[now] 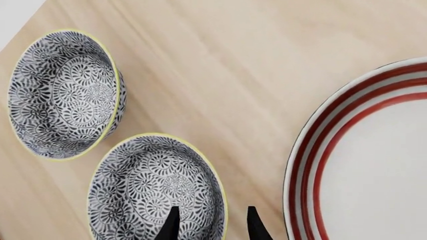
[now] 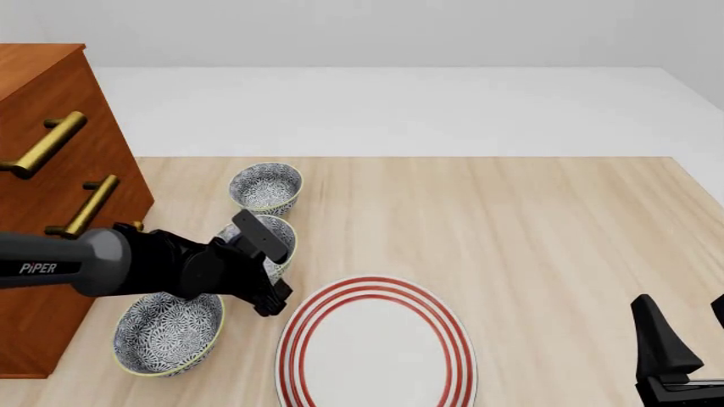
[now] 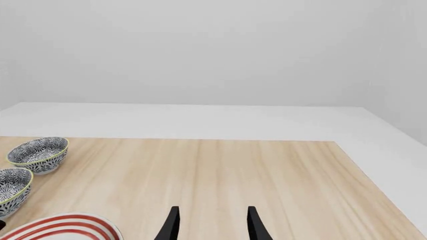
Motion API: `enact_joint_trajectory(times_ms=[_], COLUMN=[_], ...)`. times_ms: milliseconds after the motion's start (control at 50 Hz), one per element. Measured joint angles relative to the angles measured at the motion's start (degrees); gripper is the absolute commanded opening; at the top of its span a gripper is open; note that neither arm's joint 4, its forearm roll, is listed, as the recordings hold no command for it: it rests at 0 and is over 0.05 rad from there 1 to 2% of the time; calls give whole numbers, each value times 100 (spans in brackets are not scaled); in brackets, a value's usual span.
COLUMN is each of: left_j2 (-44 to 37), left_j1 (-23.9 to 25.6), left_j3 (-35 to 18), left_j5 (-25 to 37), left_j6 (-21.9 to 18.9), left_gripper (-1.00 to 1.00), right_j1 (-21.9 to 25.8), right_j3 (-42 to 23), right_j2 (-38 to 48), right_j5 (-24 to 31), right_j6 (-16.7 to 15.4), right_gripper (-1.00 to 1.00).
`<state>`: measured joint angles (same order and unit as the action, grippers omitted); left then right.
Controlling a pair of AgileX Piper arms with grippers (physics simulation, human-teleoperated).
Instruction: Pick up the bowl and put it in the middle on the plate.
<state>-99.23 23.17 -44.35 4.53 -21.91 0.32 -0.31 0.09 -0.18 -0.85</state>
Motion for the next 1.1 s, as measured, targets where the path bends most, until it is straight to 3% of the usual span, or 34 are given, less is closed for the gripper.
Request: enact_joint_trajectory(times_ms=[120,140,480,600,1100], left_j2=[-43,-51,275,486,1494], left_j1=[11,8,50,68,1201], left_j3=[-19,-22,40,125,-71], left_j5=[-3,-5,54,122,998], left_j6=[32,32,-107,-343,-351], left_gripper=[100,-100,-100,-100,-100], right_j1=[0,0,1,2,3], right_j3=[-1,0,-3,2,2], right_j2=[1,1,1,3,3], right_j5=[0,-1,2,-5,-5], right_j6=[0,1,1,-1,1], right_gripper=[100,100,100,100,100])
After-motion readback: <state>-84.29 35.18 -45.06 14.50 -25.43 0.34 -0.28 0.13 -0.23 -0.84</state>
